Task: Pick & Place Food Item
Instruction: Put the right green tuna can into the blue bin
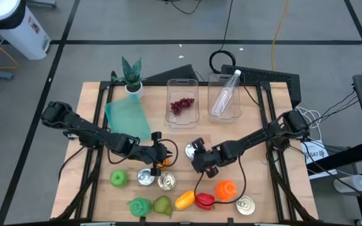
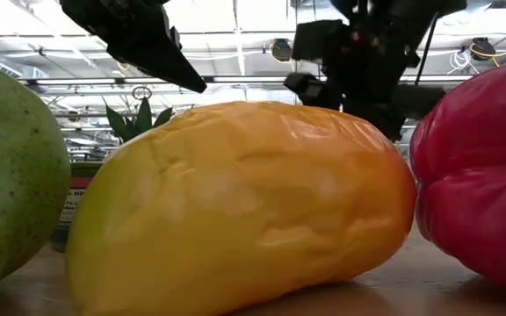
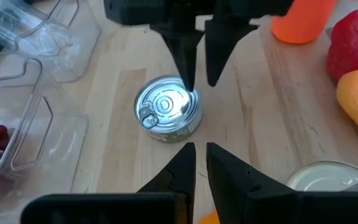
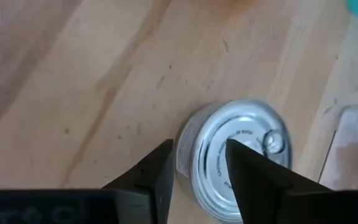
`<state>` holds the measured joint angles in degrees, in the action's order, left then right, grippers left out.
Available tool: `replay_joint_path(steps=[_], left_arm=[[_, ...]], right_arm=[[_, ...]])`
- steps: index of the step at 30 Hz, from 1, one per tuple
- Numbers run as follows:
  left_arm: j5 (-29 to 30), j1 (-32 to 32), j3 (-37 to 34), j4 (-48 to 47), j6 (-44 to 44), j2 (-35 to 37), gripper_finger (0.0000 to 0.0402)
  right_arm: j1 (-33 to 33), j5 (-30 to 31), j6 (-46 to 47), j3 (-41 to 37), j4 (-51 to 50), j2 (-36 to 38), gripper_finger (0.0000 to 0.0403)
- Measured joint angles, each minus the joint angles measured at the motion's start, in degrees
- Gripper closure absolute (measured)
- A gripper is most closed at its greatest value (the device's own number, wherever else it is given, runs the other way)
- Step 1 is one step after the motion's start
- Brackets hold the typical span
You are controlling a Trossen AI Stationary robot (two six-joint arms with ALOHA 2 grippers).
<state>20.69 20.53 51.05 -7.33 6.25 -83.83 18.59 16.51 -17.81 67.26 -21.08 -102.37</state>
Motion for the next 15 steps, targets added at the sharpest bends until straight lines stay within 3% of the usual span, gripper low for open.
replay_joint_path(steps=[15], left_arm=[[0.44,-1.79,0.0,1.7,-0.57,-0.02,0.0352]], right_arm=[[-2.05,-0.06,-1.95,-4.45,3.37,0.09,0.0304]])
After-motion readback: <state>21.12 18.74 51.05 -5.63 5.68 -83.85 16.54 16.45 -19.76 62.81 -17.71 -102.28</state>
